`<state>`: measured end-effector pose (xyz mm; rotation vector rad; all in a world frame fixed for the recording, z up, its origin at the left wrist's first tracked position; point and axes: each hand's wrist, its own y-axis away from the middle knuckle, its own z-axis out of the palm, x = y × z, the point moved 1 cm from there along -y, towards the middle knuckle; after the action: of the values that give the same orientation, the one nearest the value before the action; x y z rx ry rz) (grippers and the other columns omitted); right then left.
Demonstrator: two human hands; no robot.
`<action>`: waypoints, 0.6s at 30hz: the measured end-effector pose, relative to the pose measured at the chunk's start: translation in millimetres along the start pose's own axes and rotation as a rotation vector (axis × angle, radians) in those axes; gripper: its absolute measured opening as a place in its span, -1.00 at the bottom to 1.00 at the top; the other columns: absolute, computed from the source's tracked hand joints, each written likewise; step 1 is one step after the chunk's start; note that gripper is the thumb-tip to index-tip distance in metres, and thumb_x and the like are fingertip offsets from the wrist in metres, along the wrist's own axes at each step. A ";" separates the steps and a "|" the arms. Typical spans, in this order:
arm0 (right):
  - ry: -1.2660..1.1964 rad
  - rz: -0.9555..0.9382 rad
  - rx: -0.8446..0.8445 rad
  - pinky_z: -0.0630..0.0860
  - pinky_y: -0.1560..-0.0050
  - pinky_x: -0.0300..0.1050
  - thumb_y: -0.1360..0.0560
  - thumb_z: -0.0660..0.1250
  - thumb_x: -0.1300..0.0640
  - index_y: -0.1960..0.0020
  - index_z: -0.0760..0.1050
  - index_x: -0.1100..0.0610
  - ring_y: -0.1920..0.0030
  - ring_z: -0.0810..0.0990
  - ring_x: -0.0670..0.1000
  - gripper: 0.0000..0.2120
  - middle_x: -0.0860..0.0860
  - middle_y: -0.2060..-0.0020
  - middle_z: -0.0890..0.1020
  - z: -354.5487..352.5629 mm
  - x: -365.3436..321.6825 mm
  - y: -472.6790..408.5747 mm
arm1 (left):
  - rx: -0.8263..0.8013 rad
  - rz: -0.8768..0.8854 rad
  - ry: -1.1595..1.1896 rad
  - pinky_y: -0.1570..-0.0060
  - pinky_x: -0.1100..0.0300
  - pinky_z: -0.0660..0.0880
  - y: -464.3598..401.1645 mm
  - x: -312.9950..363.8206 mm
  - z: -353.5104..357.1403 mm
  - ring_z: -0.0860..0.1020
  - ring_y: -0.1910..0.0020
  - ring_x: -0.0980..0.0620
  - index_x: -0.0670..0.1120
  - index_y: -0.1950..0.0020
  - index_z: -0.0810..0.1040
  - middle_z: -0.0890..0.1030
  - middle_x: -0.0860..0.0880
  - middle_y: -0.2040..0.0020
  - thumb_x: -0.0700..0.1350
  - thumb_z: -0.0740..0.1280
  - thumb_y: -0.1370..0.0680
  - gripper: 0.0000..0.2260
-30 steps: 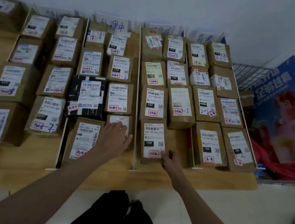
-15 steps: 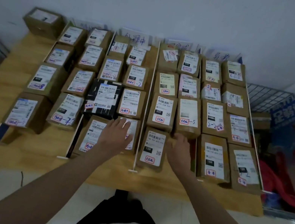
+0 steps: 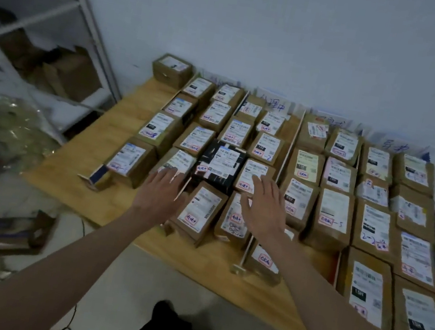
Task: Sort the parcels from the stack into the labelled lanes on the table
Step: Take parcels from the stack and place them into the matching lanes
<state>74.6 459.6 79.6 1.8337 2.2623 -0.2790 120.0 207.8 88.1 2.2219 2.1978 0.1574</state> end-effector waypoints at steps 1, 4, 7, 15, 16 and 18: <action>-0.001 -0.015 -0.007 0.06 -0.56 0.13 -0.66 0.02 -0.12 -0.58 0.12 0.08 -0.57 0.11 0.12 -0.45 0.07 -0.57 0.19 1.7 -10.4 -2.5 | 0.010 -0.026 0.004 -0.52 -0.03 0.11 4.6 -14.1 -3.3 0.17 -0.55 -0.06 -0.05 -0.55 0.23 0.25 -0.05 -0.55 0.11 0.07 -0.66 -0.52; -0.026 -0.045 -0.004 0.07 -0.57 0.13 -0.66 0.05 -0.12 -0.59 0.13 0.09 -0.57 0.11 0.13 -0.44 0.08 -0.57 0.20 3.5 -43.3 -12.7 | 0.024 -0.081 -0.012 -0.52 -0.04 0.13 10.5 -57.6 -10.8 0.19 -0.54 -0.07 -0.07 -0.55 0.23 0.27 -0.08 -0.55 0.13 0.07 -0.66 -0.50; -0.032 -0.067 -0.012 0.10 -0.56 0.12 -0.66 0.06 -0.10 -0.57 0.15 0.09 -0.56 0.13 0.12 -0.46 0.07 -0.55 0.22 12.7 -77.9 -26.4 | 0.040 -0.122 0.005 -0.47 -0.07 0.21 5.1 -99.6 -13.6 0.26 -0.50 -0.10 -0.08 -0.49 0.29 0.35 -0.10 -0.49 0.14 0.10 -0.64 -0.52; -0.054 -0.051 -0.007 0.22 -0.50 0.10 -0.65 0.12 -0.08 -0.54 0.20 0.10 -0.52 0.22 0.11 -0.48 0.06 -0.51 0.30 61.9 -206.3 -76.6 | 0.017 -0.072 0.010 -0.53 -0.03 0.10 -19.2 -229.5 -11.7 0.18 -0.54 -0.07 -0.05 -0.56 0.20 0.24 -0.08 -0.56 0.13 0.04 -0.67 -0.50; -0.057 -0.040 -0.005 0.22 -0.50 0.08 -0.64 0.13 -0.07 -0.54 0.20 0.10 -0.52 0.22 0.10 -0.48 0.06 -0.50 0.30 68.4 -224.1 -82.0 | 0.014 -0.063 0.005 -0.54 -0.02 0.07 -23.7 -247.3 -13.3 0.15 -0.55 -0.07 -0.05 -0.57 0.18 0.22 -0.08 -0.57 0.13 0.04 -0.67 -0.50; -0.071 -0.009 0.008 0.26 -0.47 0.06 -0.63 0.15 -0.05 -0.52 0.23 0.10 -0.49 0.26 0.09 -0.49 0.07 -0.47 0.34 80.6 -256.7 -93.2 | 0.018 -0.043 -0.014 -0.54 -0.01 0.05 -35.4 -282.8 -18.8 0.14 -0.56 -0.06 -0.05 -0.57 0.18 0.21 -0.07 -0.58 0.14 0.03 -0.67 -0.49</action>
<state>38.6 177.1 76.3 1.7893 2.2257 -0.3497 80.9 -75.1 86.3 2.1760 2.2469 0.1210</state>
